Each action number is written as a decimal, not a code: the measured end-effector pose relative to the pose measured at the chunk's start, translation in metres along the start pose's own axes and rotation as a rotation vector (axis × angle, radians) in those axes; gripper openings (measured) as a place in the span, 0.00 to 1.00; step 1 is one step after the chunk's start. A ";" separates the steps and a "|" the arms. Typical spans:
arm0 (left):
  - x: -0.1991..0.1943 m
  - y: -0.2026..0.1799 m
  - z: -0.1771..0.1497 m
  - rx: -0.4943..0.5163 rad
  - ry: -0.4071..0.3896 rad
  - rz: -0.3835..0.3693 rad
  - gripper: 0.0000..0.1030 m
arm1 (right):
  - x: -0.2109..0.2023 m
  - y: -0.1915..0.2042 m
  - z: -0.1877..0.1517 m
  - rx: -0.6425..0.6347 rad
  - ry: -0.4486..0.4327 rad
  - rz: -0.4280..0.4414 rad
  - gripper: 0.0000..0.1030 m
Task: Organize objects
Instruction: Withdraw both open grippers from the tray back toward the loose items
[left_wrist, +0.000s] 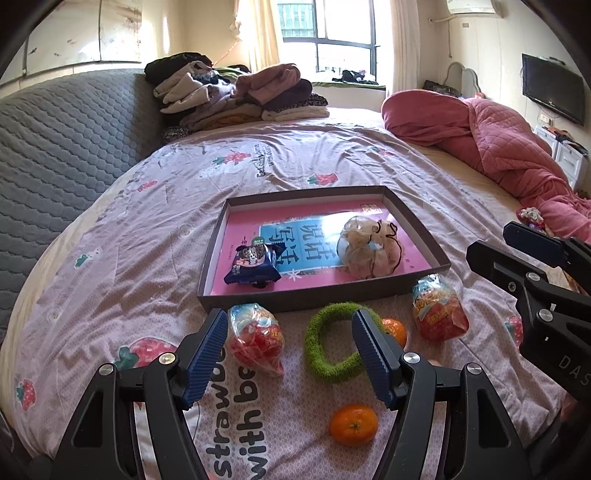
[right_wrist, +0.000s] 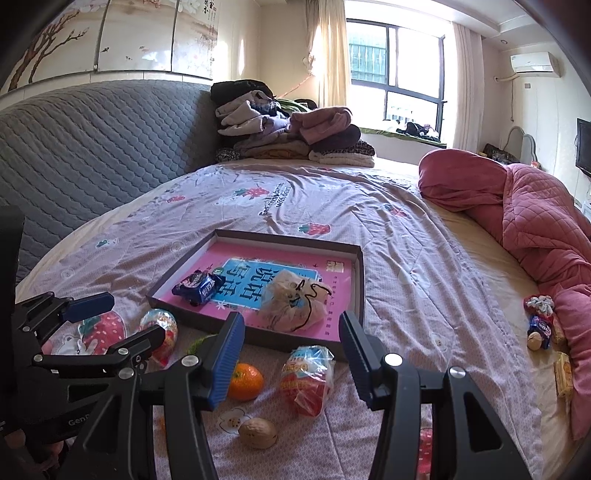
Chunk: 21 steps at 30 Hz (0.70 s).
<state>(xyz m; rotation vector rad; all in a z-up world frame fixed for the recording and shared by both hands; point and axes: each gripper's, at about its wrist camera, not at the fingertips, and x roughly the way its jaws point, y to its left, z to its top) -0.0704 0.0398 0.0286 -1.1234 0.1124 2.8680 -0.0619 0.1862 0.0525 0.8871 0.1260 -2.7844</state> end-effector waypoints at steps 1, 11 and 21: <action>0.000 0.000 -0.001 0.000 0.003 -0.003 0.69 | 0.000 0.000 -0.002 0.001 0.004 0.002 0.51; 0.000 -0.006 -0.010 0.015 0.030 -0.013 0.69 | 0.002 0.002 -0.014 -0.004 0.036 -0.005 0.51; 0.003 -0.006 -0.019 0.022 0.058 -0.031 0.69 | 0.003 0.003 -0.027 -0.008 0.074 -0.005 0.51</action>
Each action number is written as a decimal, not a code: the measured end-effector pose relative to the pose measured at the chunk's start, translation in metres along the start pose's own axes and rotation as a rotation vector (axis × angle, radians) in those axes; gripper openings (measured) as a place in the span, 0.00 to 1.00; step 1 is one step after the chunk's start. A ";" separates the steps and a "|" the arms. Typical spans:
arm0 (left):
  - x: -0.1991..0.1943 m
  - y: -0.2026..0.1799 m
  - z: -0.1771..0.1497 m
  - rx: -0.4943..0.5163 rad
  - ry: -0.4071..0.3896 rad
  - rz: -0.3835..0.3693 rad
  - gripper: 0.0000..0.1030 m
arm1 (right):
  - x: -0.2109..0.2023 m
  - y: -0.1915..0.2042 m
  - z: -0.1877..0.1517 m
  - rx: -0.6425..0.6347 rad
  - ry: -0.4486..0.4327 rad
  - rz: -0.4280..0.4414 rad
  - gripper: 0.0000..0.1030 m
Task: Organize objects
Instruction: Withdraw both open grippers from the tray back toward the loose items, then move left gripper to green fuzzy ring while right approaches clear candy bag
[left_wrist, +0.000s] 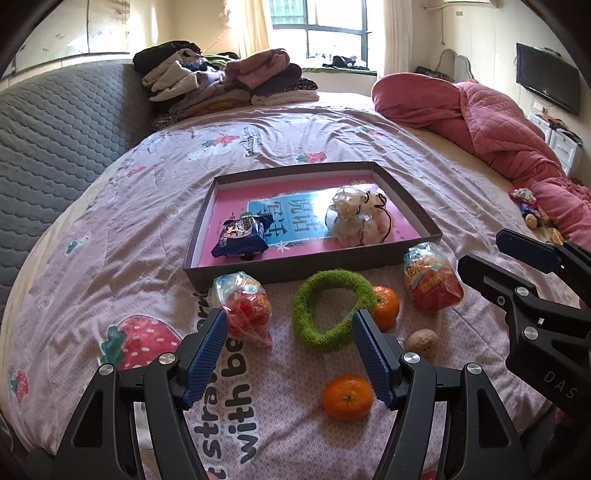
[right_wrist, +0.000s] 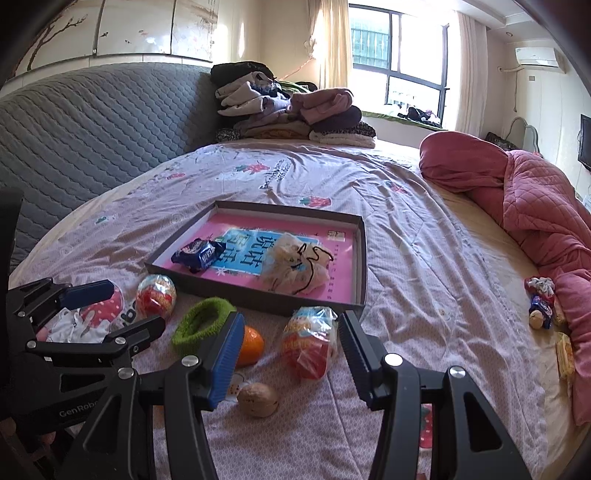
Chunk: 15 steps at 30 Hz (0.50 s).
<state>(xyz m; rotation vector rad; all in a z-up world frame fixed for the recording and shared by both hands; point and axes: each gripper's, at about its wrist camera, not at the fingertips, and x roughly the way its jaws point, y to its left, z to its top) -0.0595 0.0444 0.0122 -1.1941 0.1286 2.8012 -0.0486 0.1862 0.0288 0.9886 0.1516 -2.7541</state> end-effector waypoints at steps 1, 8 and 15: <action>0.000 0.000 -0.001 0.001 0.003 -0.002 0.69 | 0.000 0.000 -0.001 0.000 0.004 -0.002 0.51; -0.002 -0.002 -0.008 0.017 0.014 -0.016 0.69 | -0.002 0.002 -0.007 0.002 0.010 -0.005 0.51; -0.003 -0.005 -0.015 0.032 0.025 -0.020 0.69 | -0.003 0.001 -0.015 0.008 0.029 -0.004 0.51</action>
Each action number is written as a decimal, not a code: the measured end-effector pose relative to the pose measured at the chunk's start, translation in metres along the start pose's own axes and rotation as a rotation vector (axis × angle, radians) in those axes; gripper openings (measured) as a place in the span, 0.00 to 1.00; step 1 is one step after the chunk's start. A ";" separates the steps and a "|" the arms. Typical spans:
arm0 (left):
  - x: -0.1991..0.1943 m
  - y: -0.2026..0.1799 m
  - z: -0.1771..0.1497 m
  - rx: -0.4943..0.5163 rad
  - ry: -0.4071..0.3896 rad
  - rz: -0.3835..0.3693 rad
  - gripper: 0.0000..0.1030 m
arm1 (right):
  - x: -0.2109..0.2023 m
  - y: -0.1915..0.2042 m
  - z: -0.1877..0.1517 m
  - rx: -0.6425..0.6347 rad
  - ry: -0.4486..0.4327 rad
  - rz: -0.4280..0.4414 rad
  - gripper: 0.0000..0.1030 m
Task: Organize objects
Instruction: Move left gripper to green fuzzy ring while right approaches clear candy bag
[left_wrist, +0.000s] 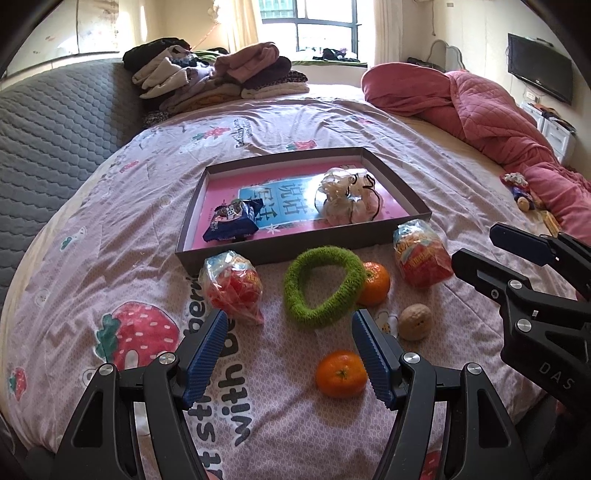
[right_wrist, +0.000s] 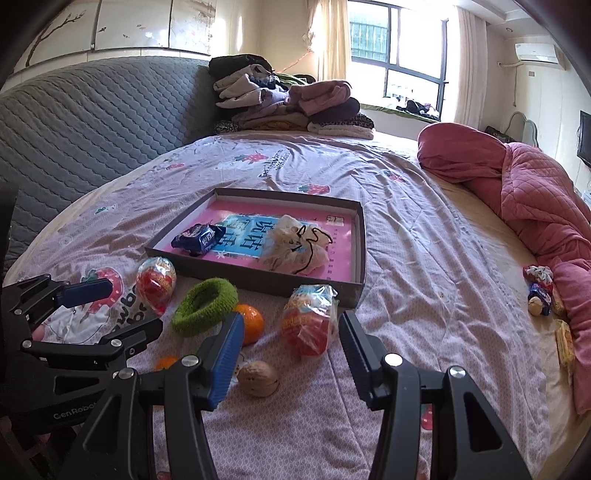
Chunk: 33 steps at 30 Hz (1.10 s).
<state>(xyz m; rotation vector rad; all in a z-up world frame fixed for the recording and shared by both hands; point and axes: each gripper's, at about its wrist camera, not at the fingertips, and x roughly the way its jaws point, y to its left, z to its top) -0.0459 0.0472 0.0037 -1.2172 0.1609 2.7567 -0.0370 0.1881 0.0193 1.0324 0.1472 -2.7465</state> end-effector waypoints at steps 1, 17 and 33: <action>0.000 0.000 -0.001 0.002 0.001 -0.002 0.69 | 0.000 0.000 -0.001 -0.002 0.002 -0.004 0.51; -0.005 -0.009 -0.014 0.035 0.026 -0.017 0.69 | -0.002 -0.001 -0.016 0.010 0.032 0.003 0.51; 0.002 -0.013 -0.023 0.047 0.042 -0.027 0.69 | 0.010 -0.004 -0.022 0.016 0.062 -0.011 0.51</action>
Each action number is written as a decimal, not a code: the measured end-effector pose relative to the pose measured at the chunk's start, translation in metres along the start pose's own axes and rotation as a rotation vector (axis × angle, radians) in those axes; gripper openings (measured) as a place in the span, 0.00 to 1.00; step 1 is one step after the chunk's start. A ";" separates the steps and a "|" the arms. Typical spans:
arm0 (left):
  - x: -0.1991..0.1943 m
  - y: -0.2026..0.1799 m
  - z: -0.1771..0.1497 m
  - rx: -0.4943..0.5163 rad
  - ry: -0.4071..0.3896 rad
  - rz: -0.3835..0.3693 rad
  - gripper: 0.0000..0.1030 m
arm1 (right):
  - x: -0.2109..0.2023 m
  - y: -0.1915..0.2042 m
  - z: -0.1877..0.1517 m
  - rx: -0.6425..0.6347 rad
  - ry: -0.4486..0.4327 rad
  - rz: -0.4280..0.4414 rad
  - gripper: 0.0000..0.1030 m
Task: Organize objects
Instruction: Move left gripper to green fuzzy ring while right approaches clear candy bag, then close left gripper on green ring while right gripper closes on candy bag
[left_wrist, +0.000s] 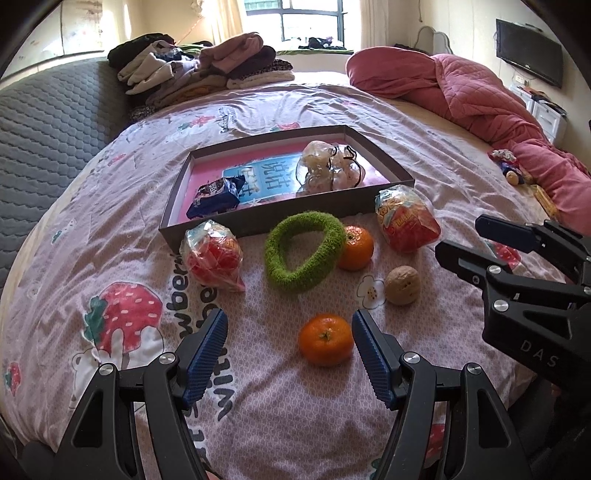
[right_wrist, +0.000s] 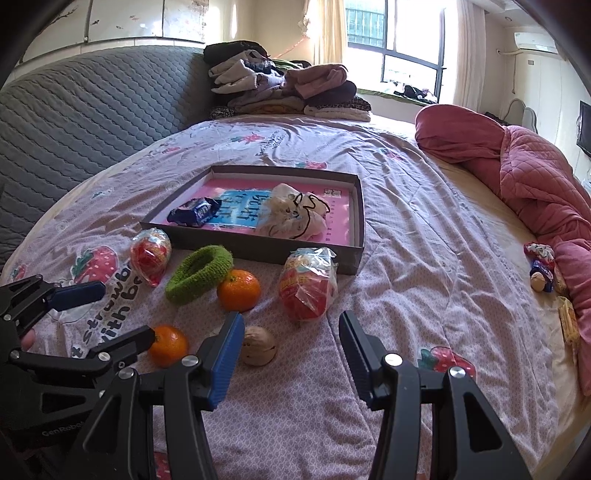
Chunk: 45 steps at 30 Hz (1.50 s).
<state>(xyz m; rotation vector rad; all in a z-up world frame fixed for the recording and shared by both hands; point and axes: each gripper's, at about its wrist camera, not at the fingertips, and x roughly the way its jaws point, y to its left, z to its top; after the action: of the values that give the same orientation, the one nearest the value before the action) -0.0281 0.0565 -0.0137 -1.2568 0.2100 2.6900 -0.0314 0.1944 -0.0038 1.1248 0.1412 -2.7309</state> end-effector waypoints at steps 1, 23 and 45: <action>0.002 0.000 0.001 -0.001 0.001 0.000 0.69 | 0.001 -0.001 0.000 0.000 0.002 0.000 0.51; 0.042 0.000 0.025 0.008 0.000 -0.002 0.69 | 0.035 -0.014 0.010 0.021 0.044 -0.008 0.51; 0.070 -0.001 0.042 0.024 0.001 -0.064 0.61 | 0.076 -0.021 0.021 0.082 0.114 0.035 0.51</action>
<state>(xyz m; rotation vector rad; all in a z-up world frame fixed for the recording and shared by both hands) -0.1036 0.0715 -0.0411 -1.2360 0.1975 2.6252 -0.1031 0.2017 -0.0414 1.2932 0.0254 -2.6641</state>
